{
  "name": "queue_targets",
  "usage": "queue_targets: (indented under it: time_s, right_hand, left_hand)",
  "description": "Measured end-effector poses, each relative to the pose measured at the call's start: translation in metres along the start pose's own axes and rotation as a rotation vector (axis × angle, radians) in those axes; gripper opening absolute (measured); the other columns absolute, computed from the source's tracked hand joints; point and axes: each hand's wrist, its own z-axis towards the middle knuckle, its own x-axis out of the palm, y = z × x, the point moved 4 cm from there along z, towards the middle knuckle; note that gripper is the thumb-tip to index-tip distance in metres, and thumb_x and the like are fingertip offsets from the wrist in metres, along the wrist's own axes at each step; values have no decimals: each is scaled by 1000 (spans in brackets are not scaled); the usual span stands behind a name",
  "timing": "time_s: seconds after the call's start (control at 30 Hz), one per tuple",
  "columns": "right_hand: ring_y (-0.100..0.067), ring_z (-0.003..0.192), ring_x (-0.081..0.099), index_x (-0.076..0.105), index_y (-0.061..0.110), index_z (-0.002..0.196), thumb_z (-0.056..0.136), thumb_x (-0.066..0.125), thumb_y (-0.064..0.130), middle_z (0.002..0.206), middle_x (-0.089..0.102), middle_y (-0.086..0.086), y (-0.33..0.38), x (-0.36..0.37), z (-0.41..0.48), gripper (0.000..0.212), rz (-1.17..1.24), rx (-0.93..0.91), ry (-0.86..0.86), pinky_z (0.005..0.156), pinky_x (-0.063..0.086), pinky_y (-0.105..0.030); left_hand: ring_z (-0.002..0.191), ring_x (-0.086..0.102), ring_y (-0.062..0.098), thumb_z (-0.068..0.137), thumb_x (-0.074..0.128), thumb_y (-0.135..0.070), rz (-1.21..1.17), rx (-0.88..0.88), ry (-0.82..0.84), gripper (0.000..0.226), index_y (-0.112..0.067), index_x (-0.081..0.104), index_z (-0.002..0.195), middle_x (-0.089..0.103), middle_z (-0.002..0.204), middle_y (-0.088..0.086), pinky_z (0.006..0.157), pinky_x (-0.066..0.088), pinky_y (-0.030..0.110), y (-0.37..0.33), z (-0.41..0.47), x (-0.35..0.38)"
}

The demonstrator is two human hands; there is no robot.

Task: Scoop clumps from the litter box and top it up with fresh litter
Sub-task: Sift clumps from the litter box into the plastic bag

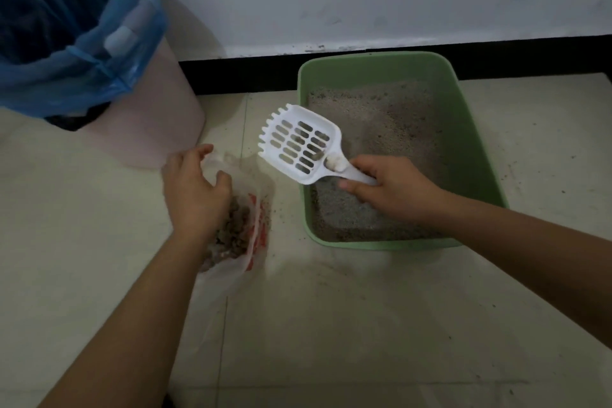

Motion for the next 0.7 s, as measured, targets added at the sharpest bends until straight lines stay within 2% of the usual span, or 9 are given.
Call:
queue_targets:
  time_s: [0.1, 0.17, 0.23, 0.3, 0.37, 0.43, 0.5, 0.6, 0.7]
  right_hand:
    - [-14, 64, 61, 68, 23, 102, 95, 61, 38, 74, 65, 5, 37, 19, 12, 18, -71, -84, 3, 57, 49, -35]
    - [-8, 58, 53, 62, 26, 99, 98, 55, 42, 70, 58, 8, 63, 36, 14, 17, -158, -184, -1, 54, 39, -30]
    - [-11, 60, 53, 59, 22, 109, 100, 44, 42, 75, 57, 4, 85, 57, 14, 27, -259, -259, 31, 57, 38, -27]
    - [-23, 75, 59, 49, 14, 130, 101, 38, 31, 93, 61, -6, 101, 83, 11, 35, -441, -322, 109, 61, 39, -31]
    - [-28, 84, 62, 35, 8, 144, 98, 39, 17, 108, 61, -10, 112, 103, 8, 47, -631, -398, 145, 61, 38, -34]
    - [-29, 88, 61, 30, 6, 148, 97, 38, 9, 114, 58, -13, 117, 109, 6, 52, -745, -464, 155, 63, 41, -38]
    - [-28, 89, 59, 30, 8, 149, 97, 38, 8, 116, 56, -13, 116, 104, 6, 53, -772, -486, 188, 68, 45, -39]
    - [-15, 66, 47, 38, 15, 148, 100, 40, 15, 94, 56, -5, 111, 84, 6, 48, -540, -411, 173, 57, 38, -26]
    - [-4, 49, 44, 58, 19, 134, 103, 46, 20, 76, 61, 4, 96, 55, 11, 34, 71, -100, 73, 44, 35, -16]
  left_hand:
    - [130, 26, 35, 72, 76, -39, 395, -110, 259, 90, -27, 28, 147, 28, 141, 14, 107, 24, 49, 34, 7, -15]
    - [128, 32, 37, 76, 76, -39, 459, -155, 349, 91, -25, 25, 149, 34, 140, 17, 104, 31, 49, 54, 5, -23]
    - [115, 51, 38, 86, 66, -20, 283, -160, 242, 65, -15, 39, 145, 55, 124, 18, 93, 42, 43, 65, 3, -32]
    - [100, 61, 35, 91, 56, -11, 126, -230, 99, 45, -9, 51, 135, 66, 107, 16, 86, 47, 38, 76, 1, -41]
    - [89, 66, 31, 90, 56, -12, 5, -333, 67, 41, -9, 54, 130, 68, 101, 13, 85, 53, 38, 87, 0, -43]
    - [79, 68, 29, 88, 58, -12, -143, -436, 71, 40, -10, 55, 127, 69, 97, 12, 79, 58, 45, 94, 0, -43]
    - [71, 68, 26, 88, 58, -8, -249, -497, 59, 38, -8, 55, 126, 68, 96, 14, 72, 60, 43, 97, 1, -44]
    - [71, 68, 26, 87, 57, -6, -282, -517, 53, 38, -8, 56, 125, 67, 95, 13, 72, 60, 44, 94, 3, -44]
    - [87, 67, 27, 83, 58, -12, -204, -493, 69, 42, -12, 58, 125, 68, 106, 9, 83, 56, 44, 82, 7, -42]
